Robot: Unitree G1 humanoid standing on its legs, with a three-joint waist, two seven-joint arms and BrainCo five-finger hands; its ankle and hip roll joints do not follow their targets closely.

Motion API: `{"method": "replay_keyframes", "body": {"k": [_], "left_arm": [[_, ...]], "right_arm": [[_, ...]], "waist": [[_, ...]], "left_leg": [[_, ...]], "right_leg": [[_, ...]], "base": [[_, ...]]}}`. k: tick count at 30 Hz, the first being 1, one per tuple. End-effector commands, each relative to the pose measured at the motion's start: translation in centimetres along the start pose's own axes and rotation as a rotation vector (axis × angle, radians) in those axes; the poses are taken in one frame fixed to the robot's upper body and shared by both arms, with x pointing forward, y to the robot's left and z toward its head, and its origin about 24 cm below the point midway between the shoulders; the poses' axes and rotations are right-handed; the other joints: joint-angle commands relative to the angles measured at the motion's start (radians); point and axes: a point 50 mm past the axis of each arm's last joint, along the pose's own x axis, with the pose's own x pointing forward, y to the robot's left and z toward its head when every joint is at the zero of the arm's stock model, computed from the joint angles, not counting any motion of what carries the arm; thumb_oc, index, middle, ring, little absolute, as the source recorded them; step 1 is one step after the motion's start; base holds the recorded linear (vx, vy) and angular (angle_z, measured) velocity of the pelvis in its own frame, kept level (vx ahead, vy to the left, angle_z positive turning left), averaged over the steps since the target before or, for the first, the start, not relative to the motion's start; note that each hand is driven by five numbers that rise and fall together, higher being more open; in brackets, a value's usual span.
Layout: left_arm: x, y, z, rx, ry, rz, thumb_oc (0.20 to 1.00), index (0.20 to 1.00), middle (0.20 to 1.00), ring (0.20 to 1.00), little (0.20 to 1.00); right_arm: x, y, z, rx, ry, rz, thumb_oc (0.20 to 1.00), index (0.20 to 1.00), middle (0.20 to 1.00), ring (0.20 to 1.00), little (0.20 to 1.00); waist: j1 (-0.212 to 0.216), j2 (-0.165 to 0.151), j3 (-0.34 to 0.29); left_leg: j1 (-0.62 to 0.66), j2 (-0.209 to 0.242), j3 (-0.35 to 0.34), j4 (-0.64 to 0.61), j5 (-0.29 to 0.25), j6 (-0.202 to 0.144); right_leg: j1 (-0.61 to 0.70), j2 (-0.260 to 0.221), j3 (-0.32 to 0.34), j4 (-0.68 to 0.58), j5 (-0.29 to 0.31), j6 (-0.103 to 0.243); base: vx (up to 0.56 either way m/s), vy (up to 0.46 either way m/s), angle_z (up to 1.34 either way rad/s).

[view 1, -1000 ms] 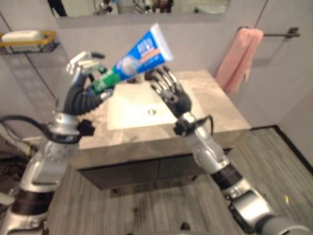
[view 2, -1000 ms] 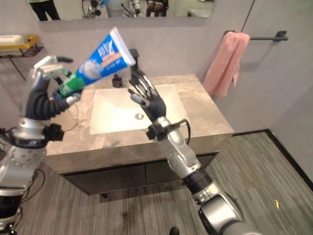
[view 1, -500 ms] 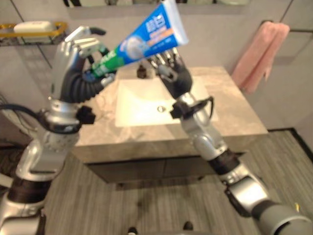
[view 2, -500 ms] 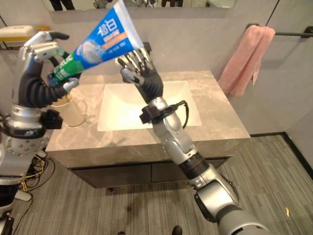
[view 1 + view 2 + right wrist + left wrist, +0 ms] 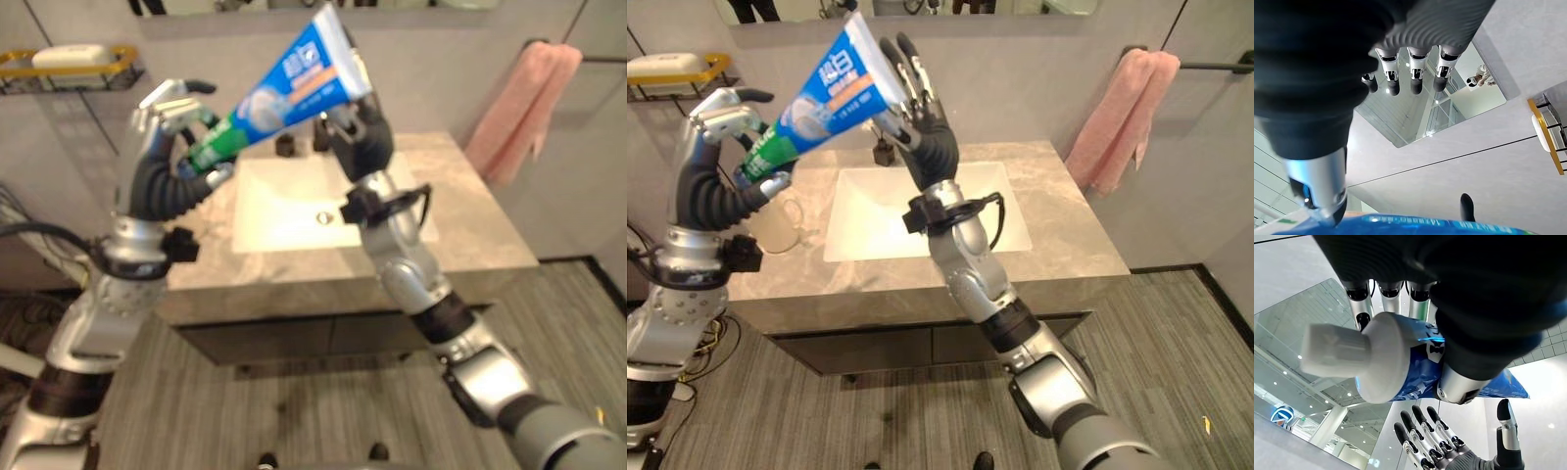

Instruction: Put brush and paste in cup on sink, flatten towel.

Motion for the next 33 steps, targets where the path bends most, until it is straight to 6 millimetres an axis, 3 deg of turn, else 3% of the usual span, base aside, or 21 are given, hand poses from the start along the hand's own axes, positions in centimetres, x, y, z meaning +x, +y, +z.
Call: {"method": "replay_keyframes", "body": {"k": [1, 14, 23, 28, 33], "left_arm": [[1.5, 1.0, 1.9, -0.047, -0.118, 0.047, 0.2, 0.2, 0.2, 0.2, 0.2], [0.8, 1.0, 1.2, -0.054, -0.066, -0.007, 0.2, 0.2, 0.2, 0.2, 0.2], [0.5, 1.2, 1.4, -0.183, -0.043, 0.103, 0.2, 0.2, 0.2, 0.2, 0.2], [0.5, 1.3, 1.6, -0.165, -0.049, 0.166, 0.2, 0.2, 0.2, 0.2, 0.2], [0.6, 1.3, 1.5, -0.148, -0.051, 0.178, 0.2, 0.2, 0.2, 0.2, 0.2]], "right_arm": [[3.2, 4.1, 3.9, 0.066, -0.227, 0.124, 1.0, 1.0, 1.0, 1.0, 1.0], [2.8, 4.1, 3.5, 0.001, -0.174, 0.177, 1.0, 1.0, 1.0, 1.0, 1.0], [1.6, 2.9, 3.3, -0.034, -0.152, 0.166, 1.0, 1.0, 1.0, 1.0, 1.0], [0.4, 1.7, 2.8, -0.025, -0.137, 0.116, 1.0, 1.0, 1.0, 1.0, 1.0], [0.0, 1.8, 2.6, -0.001, -0.133, 0.128, 1.0, 1.0, 1.0, 1.0, 1.0]], "waist": [[0.022, -0.044, -0.01], [0.017, -0.044, -0.004], [0.004, -0.046, 0.002], [0.0, -0.043, 0.001], [-0.002, -0.04, 0.0]], "left_leg": [[0.034, 0.005, -0.074, 0.012, -0.081, 0.044], [0.034, 0.008, -0.075, 0.012, -0.078, 0.041], [0.033, 0.012, -0.069, 0.012, -0.079, 0.039], [0.036, 0.014, -0.068, 0.012, -0.081, 0.039], [0.039, 0.014, -0.066, 0.012, -0.081, 0.039]], "right_leg": [[0.055, -0.084, -0.05, 0.005, -0.005, 0.06], [0.054, -0.077, -0.046, 0.005, -0.01, 0.055], [0.048, -0.07, -0.036, 0.005, -0.015, 0.053], [0.051, -0.07, -0.038, 0.005, -0.019, 0.052], [0.051, -0.069, -0.036, 0.005, -0.019, 0.051]], "base": [[0.0, 0.0, 0.0], [0.0, 0.0, 0.0], [0.0, 0.0, 0.0], [0.0, 0.0, 0.0], [0.0, 0.0, 0.0]]}}
